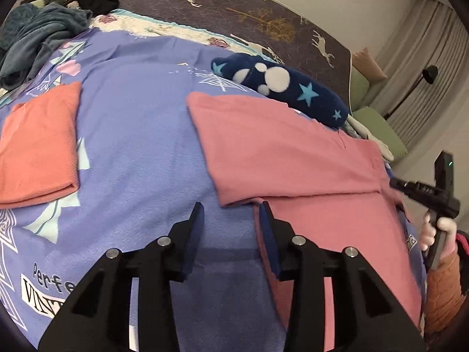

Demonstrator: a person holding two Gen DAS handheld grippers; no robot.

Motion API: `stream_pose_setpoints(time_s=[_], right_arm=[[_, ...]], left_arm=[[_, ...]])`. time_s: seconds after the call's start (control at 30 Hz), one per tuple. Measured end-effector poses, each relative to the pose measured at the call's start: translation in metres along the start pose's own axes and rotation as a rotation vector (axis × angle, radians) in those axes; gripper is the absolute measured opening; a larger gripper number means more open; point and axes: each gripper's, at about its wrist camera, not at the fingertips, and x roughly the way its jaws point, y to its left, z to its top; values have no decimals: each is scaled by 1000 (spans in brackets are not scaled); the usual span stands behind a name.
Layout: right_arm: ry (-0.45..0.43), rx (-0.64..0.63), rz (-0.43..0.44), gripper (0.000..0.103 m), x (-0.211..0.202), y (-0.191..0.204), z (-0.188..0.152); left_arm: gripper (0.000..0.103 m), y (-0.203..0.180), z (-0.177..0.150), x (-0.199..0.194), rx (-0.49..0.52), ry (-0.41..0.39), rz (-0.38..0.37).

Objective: Fold small clothes

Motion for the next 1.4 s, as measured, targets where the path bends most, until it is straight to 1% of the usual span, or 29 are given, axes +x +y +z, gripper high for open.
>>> stream_pose_setpoints(time_s=[0.03,0.07,0.1,0.13,0.17,0.2,0.23,0.27,0.3,0.37,0.4,0.43,0.5,0.6,0.63,0.67,0.7,0.73,0.8,0.83,0.87,0.9,1.03,1.1,1.17,1.2,1.27,1.33,1.4], right_arm=[[-15,-41,16,24,-3,16,0],[-24,-71,27,29,-6,28,1],[-29,-105,43,35,-7,41,1],[-26,-146,69,39,-7,54,-1],[-16,-177,84,43,-4,65,-4],[-1,-195,80,43,1,70,-7],[20,-201,69,43,6,71,-9],[49,-196,51,43,14,69,-13],[65,-186,39,43,18,64,-16],[99,-126,13,43,31,44,-23],[104,-83,18,35,32,30,-26],[93,-33,47,31,30,19,-27],[78,28,80,30,23,7,-27],[47,60,77,30,10,-1,-30],[37,74,80,30,5,-6,-31],[25,94,78,30,0,-14,-34],[13,119,73,30,-6,-24,-36],[3,145,70,30,-10,-34,-41],[-21,214,65,30,-22,-58,-47],[-44,270,55,30,-34,-78,-53],[-59,299,47,30,-42,-91,-57],[-79,334,33,31,-51,-106,-62],[-189,532,-55,35,-105,-186,-94],[-240,650,-78,39,-125,-222,-113],[-287,813,-75,41,-142,-263,-138],[-301,865,-66,39,-146,-275,-147],[-340,1001,3,39,-152,-305,-168],[-371,1099,51,39,-154,-324,-177],[-394,1164,36,41,-153,-339,-178]], left_arm=[[40,-2,1,6,0,9,8],[38,-2,1,10,-3,14,25],[33,-2,3,15,-3,14,62],[13,0,4,17,-1,11,108],[0,4,7,16,-6,7,165],[0,8,8,14,-13,-1,228],[0,13,8,11,-13,-14,315],[0,20,7,7,-13,-19,371],[0,28,6,3,-34,-14,367],[0,36,2,-8,-70,-25,299],[0,33,1,-14,-61,-38,270],[0,25,2,-19,-37,-54,243],[0,4,6,-23,10,-73,192],[0,-31,15,-22,61,-95,70],[2,-44,18,-18,72,-93,31],[11,-58,20,-9,82,-79,-1],[17,-69,21,1,92,-61,-11],[29,-79,20,12,105,-44,-11],[31,-96,18,45,127,28,-12],[33,-100,15,62,134,73,2],[37,-105,12,71,154,64,32],[39,-109,13,70,167,62,39],[53,-118,11,72,205,73,42],[56,-121,9,73,230,78,57],[57,-129,5,74,267,76,96],[57,-133,4,74,284,75,116],[58,-138,4,75,313,72,150],[58,-139,3,76,322,71,162],[58,-140,3,75,325,70,167]])
